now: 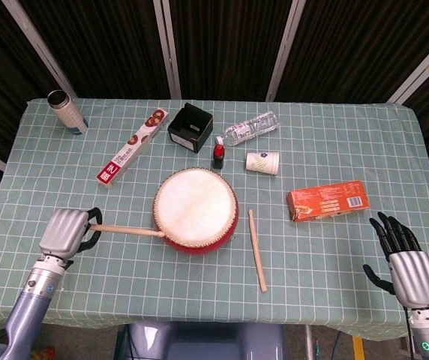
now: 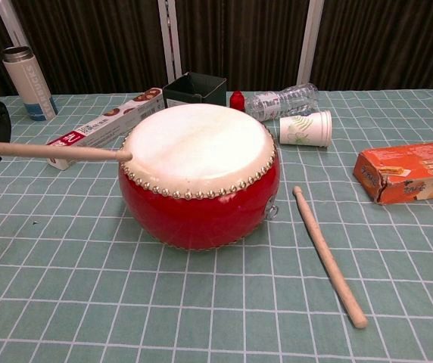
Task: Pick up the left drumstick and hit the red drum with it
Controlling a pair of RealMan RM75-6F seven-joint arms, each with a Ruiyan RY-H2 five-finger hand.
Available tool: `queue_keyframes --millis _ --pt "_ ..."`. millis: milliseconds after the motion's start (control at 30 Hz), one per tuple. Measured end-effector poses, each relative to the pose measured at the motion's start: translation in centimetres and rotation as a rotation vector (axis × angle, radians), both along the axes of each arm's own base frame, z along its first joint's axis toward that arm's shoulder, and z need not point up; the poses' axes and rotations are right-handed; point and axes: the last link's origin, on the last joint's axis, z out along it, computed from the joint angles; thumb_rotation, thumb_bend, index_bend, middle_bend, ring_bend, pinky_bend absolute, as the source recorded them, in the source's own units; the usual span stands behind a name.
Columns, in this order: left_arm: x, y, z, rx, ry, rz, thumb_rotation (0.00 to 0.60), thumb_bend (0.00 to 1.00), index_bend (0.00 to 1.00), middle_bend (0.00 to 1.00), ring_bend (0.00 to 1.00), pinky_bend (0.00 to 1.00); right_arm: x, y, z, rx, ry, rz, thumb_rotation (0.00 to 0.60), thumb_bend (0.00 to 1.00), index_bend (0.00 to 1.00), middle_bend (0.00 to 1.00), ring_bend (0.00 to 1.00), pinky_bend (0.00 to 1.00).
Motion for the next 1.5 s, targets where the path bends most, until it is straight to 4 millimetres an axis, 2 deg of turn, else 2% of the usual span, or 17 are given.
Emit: queue_keyframes --millis 200,267,300,467,667,1000,1133,1233,1367,1500 --pt "-2.3 0.1 -2.7 -0.054 0.074 0.017 0.600 0.54 0.73 1.00 0.99 0.94 0.0 0.0 0.0 -0.001 -0.001 0.001 0.600 0.29 0.00 0.00 0.00 0.14" --pt "-2.6 0.0 -3.3 -0.072 0.092 0.024 0.600 0.49 0.68 0.96 0.93 0.90 0.0 0.0 0.0 -0.001 -0.002 -0.001 0.600 0.29 0.00 0.00 0.00 0.14" --pt "-2.8 0.0 -3.5 -0.078 0.106 0.027 0.600 0.46 0.65 0.93 0.89 0.88 -0.1 0.0 0.1 -0.002 -0.002 -0.002 0.600 0.29 0.00 0.00 0.00 0.14" --pt "-3.4 -0.3 -3.9 -0.099 0.171 0.046 0.600 0.21 0.34 0.62 0.57 0.69 -0.1 0.0 0.1 -0.004 -0.004 -0.001 0.600 0.29 0.00 0.00 0.00 0.14" --pt "-3.4 -1.0 -4.0 -0.141 0.229 0.088 0.600 0.07 0.12 0.34 0.30 0.50 -0.1 0.0 0.1 -0.002 -0.002 -0.002 0.600 0.29 0.00 0.00 0.00 0.14" --pt "-3.1 -1.9 -2.4 -0.175 0.263 0.116 0.600 0.01 0.00 0.12 0.11 0.32 -0.1 0.1 0.1 -0.002 -0.003 -0.003 0.600 0.29 0.00 0.00 0.00 0.14" --pt "-3.2 -2.2 -1.3 -0.147 0.220 0.114 0.600 0.01 0.00 0.07 0.08 0.29 -0.1 0.1 0.1 -0.001 0.001 -0.002 0.600 0.29 0.00 0.00 0.00 0.14" --pt "-3.3 -2.5 -0.3 -0.106 0.153 0.103 0.600 0.00 0.00 0.01 0.01 0.19 -0.1 0.0 0.1 -0.002 0.002 -0.002 0.600 0.29 0.00 0.00 0.00 0.14" --pt "-3.8 -3.2 1.5 -0.029 0.053 0.058 0.600 0.00 0.00 0.00 0.00 0.01 -0.1 0.0 0.0 -0.002 0.006 -0.002 0.600 0.29 0.00 0.00 0.00 0.14" --pt "-5.6 -4.7 3.8 0.072 0.023 -0.019 0.600 0.00 0.00 0.00 0.00 0.00 -0.1 0.1 -0.1 0.000 0.019 -0.003 0.600 0.29 0.00 0.00 0.00 0.14"
